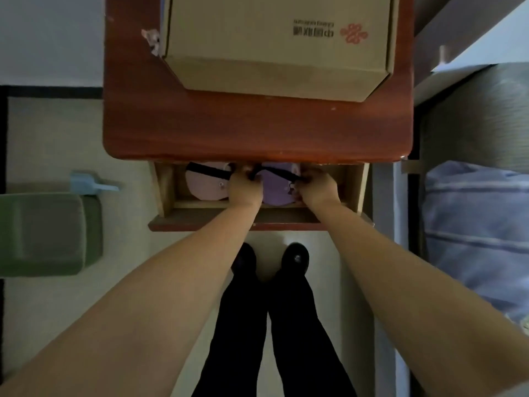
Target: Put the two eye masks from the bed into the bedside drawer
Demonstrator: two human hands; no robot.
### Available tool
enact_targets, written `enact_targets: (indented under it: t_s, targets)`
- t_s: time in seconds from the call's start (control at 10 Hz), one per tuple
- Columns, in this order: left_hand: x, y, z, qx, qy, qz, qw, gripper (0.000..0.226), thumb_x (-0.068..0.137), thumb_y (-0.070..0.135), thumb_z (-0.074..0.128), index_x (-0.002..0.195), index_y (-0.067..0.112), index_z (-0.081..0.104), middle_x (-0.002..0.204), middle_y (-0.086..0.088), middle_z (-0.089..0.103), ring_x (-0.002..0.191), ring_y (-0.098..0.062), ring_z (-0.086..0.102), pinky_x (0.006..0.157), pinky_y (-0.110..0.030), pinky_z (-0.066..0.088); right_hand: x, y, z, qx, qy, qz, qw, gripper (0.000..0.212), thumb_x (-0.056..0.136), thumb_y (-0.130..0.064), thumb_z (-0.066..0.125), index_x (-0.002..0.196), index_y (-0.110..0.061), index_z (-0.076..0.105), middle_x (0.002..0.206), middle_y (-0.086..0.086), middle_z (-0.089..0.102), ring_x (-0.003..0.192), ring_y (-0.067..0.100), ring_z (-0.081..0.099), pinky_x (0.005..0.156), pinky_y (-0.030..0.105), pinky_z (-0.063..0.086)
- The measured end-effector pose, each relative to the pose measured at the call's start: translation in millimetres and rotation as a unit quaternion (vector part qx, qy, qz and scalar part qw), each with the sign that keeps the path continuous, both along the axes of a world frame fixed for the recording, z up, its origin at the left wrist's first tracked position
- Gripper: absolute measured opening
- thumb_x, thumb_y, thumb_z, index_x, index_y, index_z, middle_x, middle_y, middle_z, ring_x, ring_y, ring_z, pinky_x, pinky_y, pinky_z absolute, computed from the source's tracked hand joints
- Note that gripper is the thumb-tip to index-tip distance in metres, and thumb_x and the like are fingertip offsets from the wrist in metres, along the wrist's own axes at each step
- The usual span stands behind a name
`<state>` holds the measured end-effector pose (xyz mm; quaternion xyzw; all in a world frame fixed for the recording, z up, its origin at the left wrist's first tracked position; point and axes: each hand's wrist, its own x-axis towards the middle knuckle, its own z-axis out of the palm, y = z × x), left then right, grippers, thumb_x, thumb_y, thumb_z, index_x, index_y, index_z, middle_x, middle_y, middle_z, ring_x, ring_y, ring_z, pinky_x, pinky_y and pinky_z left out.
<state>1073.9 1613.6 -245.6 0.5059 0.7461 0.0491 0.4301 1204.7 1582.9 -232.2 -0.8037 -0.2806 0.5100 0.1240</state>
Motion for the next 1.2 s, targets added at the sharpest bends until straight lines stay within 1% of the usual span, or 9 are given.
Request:
enact_targets:
  t_s: [0.1,0.2,0.3,0.4,0.5,0.6,0.8,1.1,1.2]
  targets:
    - [-6.1,-7.0,14.3,0.021,-0.059,0.060,0.996,0.023,0.092,0.011,0.048,0.110,0.005,0.061,0.113,-0.020,0.065,0.104,-0.034,0.059,0.082,-0.029,0.042,1.8,-4.2,10.8,0.003,-0.024,0.007,1.000,0.026,0.091,-0.019,0.049,0.112,-0.008,0.058,0.100,0.014,0.070,0.086,0.028,0.067,0.076,0.037,0.057]
    - [-28.6,-34.0,46.9,-0.011,-0.171,0.183,0.968,0.016,0.093,0.009,0.046,0.095,0.010,0.062,0.089,-0.015,0.065,0.081,-0.027,0.063,0.072,-0.029,0.055,2.3,-34.4,44.5,0.022,0.050,-0.104,0.993,0.024,0.094,-0.021,0.045,0.112,-0.009,0.056,0.084,0.008,0.070,0.060,0.014,0.069,0.050,0.021,0.055]
    - [-61.8,-71.6,78.1,-0.133,-0.221,0.337,0.905,0.019,0.094,0.008,0.042,0.095,0.005,0.061,0.072,-0.009,0.063,0.059,-0.017,0.064,0.051,-0.020,0.054,-1.9,-79.2,75.3,-0.064,0.213,-0.212,0.952,0.030,0.097,-0.019,0.043,0.116,0.001,0.055,0.089,0.015,0.071,0.068,0.016,0.072,0.056,0.024,0.057]
    - [-88.0,-86.3,86.0,-0.227,-0.320,0.486,0.781,0.028,0.096,0.006,0.033,0.122,0.002,0.041,0.105,-0.021,0.055,0.110,-0.036,0.056,0.102,-0.045,0.044,-4.6,-105.2,79.5,-0.098,0.373,-0.386,0.838,0.044,0.098,-0.019,0.040,0.139,-0.005,0.032,0.136,0.022,0.049,0.122,0.033,0.052,0.101,0.046,0.045]
    - [-96.6,-68.1,92.4,-0.189,-0.418,0.556,0.693,0.042,0.086,-0.006,0.026,0.126,-0.001,0.037,0.133,-0.027,0.040,0.132,-0.042,0.034,0.115,-0.057,0.020,-1.3,-100.1,79.8,-0.014,0.421,-0.462,0.780,0.038,0.099,-0.011,0.032,0.136,-0.006,0.038,0.144,0.020,0.042,0.128,0.031,0.046,0.107,0.049,0.036]
    - [-96.3,-60.1,111.0,-0.169,-0.483,0.563,0.649,0.070,0.073,-0.013,0.025,0.142,0.003,0.019,0.151,-0.028,0.015,0.141,-0.042,0.015,0.111,-0.061,0.019,4.1,-96.0,88.3,0.027,0.420,-0.445,0.790,0.041,0.095,0.000,0.026,0.132,-0.008,0.042,0.139,0.022,0.047,0.123,0.033,0.052,0.105,0.050,0.039]
    - [-86.5,-29.7,126.1,-0.146,-0.549,0.541,0.620,0.067,0.082,-0.005,0.023,0.145,0.003,0.005,0.152,-0.031,0.011,0.140,-0.045,0.013,0.112,-0.061,0.016,16.2,-65.6,95.2,0.085,0.446,-0.448,0.770,0.041,0.088,0.009,0.024,0.120,-0.005,0.046,0.136,0.026,0.046,0.117,0.036,0.055,0.091,0.048,0.049]
    - [-76.6,25.6,121.7,-0.130,-0.566,0.484,0.654,0.045,0.058,0.001,0.042,0.102,0.007,0.048,0.116,-0.016,0.049,0.134,-0.037,0.033,0.111,-0.063,0.017,8.2,-15.5,89.1,0.123,0.421,-0.512,0.739,0.053,0.084,0.011,0.026,0.129,-0.009,0.045,0.123,0.015,0.056,0.120,0.031,0.050,0.095,0.052,0.044]
    - [-85.6,-12.1,138.7,-0.180,-0.442,0.371,0.796,0.051,0.079,0.002,0.036,0.126,0.020,0.048,0.130,-0.012,0.054,0.132,-0.026,0.041,0.110,-0.051,0.023,4.4,-37.1,124.8,0.066,0.374,-0.441,0.813,0.043,0.096,-0.004,0.031,0.138,-0.013,0.036,0.133,0.014,0.053,0.123,0.027,0.051,0.100,0.046,0.043]
